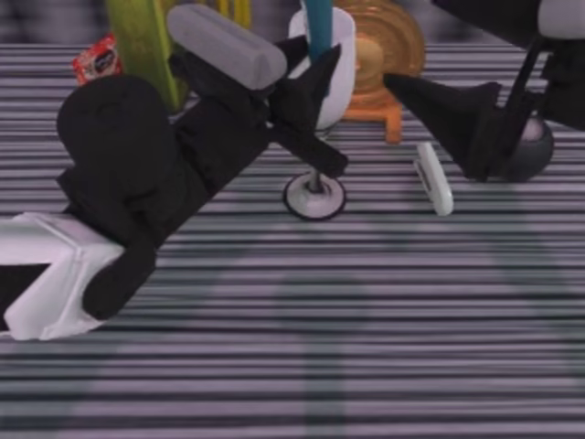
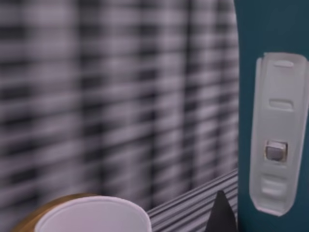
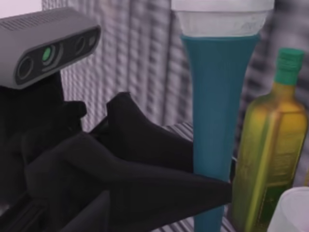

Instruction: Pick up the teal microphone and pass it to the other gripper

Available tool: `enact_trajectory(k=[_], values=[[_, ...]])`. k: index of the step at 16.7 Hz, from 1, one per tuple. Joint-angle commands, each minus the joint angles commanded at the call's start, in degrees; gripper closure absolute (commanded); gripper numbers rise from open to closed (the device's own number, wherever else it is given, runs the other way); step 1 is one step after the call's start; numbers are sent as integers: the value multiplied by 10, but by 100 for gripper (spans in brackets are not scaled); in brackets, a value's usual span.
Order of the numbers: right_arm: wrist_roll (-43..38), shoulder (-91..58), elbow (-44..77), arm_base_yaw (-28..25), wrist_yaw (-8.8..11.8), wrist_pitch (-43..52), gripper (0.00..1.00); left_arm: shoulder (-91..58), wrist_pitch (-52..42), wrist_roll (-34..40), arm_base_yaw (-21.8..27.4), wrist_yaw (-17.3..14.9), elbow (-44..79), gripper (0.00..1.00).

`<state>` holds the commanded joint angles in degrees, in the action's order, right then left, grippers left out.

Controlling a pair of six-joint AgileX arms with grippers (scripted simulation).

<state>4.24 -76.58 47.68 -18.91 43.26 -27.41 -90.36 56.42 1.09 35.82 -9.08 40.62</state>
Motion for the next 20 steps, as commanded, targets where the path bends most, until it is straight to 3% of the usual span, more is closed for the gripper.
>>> enact_trajectory(k=[8,10,16,20], values=[[0,-17,12,-6,0,-3,0,0,0,0,0,0,0,100],[-1,-49,40,-25,-18,-8,0,0,0,0,0,0,0,100],[-4,-170,147,-101,-96,-22,0,0,0,0,0,0,0,100],[-4,-187,162,-113,-108,-23,0,0,0,0,0,0,0,100]])
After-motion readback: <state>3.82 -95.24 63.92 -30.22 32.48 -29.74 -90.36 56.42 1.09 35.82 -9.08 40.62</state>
